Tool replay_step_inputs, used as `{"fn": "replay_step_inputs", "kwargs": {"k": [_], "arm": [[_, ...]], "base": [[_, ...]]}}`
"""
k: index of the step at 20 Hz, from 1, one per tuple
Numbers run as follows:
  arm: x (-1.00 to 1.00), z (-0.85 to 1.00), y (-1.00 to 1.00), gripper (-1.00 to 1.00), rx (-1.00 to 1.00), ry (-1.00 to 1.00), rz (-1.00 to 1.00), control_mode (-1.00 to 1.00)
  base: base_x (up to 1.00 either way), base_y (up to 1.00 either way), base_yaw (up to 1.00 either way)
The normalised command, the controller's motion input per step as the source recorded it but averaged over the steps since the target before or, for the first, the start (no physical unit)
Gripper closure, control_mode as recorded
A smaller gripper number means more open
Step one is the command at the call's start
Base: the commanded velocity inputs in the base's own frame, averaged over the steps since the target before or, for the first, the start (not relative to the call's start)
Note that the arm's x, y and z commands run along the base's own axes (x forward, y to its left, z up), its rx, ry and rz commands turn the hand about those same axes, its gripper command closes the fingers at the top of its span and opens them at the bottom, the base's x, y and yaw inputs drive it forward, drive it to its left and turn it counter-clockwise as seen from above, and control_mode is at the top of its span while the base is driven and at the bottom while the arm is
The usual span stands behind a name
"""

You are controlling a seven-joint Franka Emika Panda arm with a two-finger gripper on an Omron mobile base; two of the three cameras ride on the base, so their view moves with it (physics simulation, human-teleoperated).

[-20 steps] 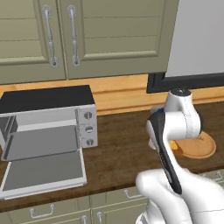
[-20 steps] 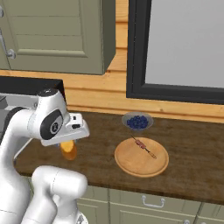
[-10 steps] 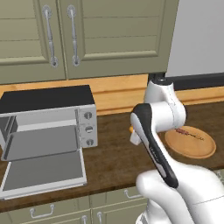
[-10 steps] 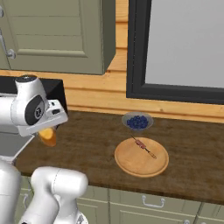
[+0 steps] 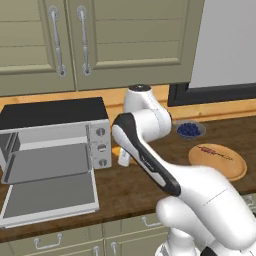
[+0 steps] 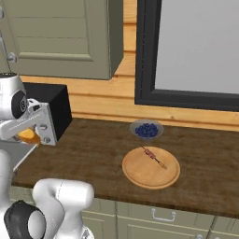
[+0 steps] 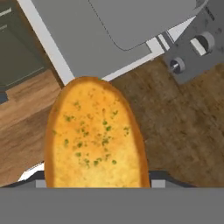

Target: Pick up the kebab skewer and baguette bread, and place them inside the toaster oven. Close the toaster oven door and start by setting the timer.

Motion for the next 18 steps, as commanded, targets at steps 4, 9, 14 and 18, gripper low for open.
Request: {"fn": "replay_step_inputs", "kwargs": {"k": [4, 9, 14, 18], "arm": [[0.11, 0.00, 1.00, 1.00, -0.09, 0.00, 0.26, -1.00], [0.18, 0.00, 0.90, 1.00, -0.10, 0.00, 0.19, -1.00], [0.20, 0.00, 0.61, 1.00, -0.09, -0.03, 0.13, -1.00], [0.27, 0.00, 0.15, 1.00, -0.02, -0.01, 0.08, -1.00]], "base": [[0.00, 0.00, 0.00], [0.00, 0.00, 0.00], [0.00, 0.00, 0.00], [0.00, 0.00, 0.00]]}}
